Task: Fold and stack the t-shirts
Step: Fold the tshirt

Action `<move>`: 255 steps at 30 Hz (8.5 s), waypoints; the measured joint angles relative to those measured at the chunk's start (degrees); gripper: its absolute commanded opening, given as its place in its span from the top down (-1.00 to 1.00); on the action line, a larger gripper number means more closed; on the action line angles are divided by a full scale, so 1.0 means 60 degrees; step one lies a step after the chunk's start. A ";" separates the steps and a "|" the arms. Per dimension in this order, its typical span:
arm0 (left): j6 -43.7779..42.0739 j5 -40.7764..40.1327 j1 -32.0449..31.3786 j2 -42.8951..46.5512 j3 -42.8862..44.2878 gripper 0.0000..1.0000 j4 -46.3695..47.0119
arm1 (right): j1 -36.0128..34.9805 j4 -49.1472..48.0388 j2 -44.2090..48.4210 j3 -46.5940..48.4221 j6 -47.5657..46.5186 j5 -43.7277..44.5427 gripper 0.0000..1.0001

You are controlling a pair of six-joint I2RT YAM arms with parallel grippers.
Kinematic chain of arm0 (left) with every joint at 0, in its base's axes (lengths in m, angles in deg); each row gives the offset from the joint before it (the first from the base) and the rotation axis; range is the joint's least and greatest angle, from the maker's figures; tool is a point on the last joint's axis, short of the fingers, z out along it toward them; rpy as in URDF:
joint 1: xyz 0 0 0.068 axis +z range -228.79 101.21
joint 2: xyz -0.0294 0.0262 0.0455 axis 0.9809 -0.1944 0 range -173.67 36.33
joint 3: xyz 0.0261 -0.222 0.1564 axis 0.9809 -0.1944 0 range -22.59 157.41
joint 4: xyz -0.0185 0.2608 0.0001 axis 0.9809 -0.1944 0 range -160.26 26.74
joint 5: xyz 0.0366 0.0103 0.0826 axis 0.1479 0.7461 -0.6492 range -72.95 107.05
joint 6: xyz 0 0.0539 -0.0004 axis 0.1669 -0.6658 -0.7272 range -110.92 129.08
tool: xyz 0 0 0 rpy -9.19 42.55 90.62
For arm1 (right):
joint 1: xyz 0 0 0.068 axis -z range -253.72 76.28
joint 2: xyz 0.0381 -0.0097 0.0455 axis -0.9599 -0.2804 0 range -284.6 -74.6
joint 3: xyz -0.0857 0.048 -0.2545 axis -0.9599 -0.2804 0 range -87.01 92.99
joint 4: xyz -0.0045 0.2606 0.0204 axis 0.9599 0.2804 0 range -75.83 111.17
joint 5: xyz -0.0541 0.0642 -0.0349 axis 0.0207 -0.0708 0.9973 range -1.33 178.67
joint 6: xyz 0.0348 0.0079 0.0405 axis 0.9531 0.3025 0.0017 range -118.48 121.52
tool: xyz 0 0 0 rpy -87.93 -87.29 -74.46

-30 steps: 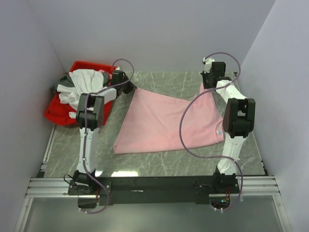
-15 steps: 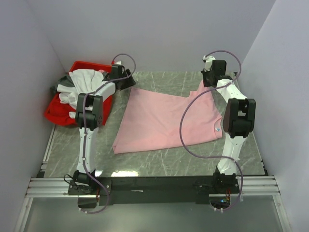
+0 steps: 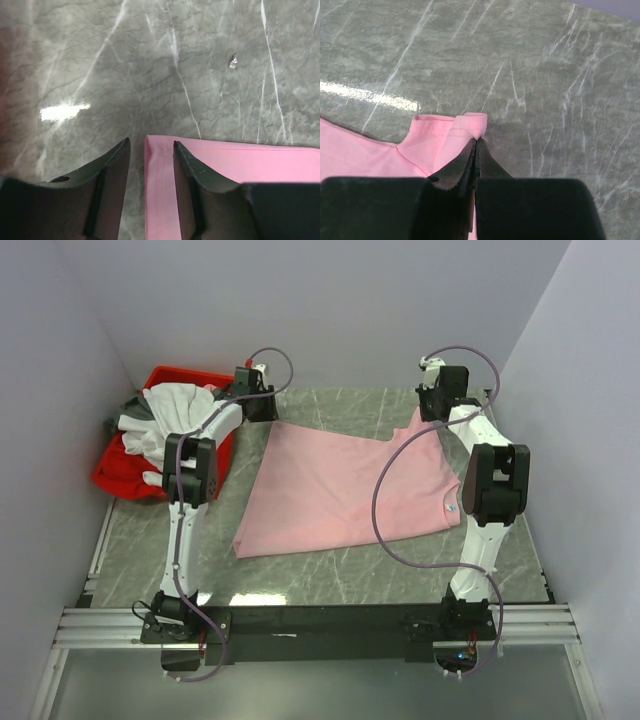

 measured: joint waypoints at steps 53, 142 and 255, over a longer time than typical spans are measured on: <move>-0.1326 -0.2164 -0.0947 0.2131 -0.1486 0.99 -0.1031 | 0.0171 0.0586 0.3534 -0.2306 0.0182 -0.0678 1.00; 0.1515 -0.0310 0.0342 0.0506 -0.2754 0.99 0.4189 | -0.0047 -0.1657 0.3763 -0.3195 -0.0572 -0.0463 1.00; 0.0841 0.1395 0.1009 0.6943 -0.8269 -0.35 0.5788 | -0.0047 -0.0007 0.7366 -0.7639 -0.2215 -0.3155 1.00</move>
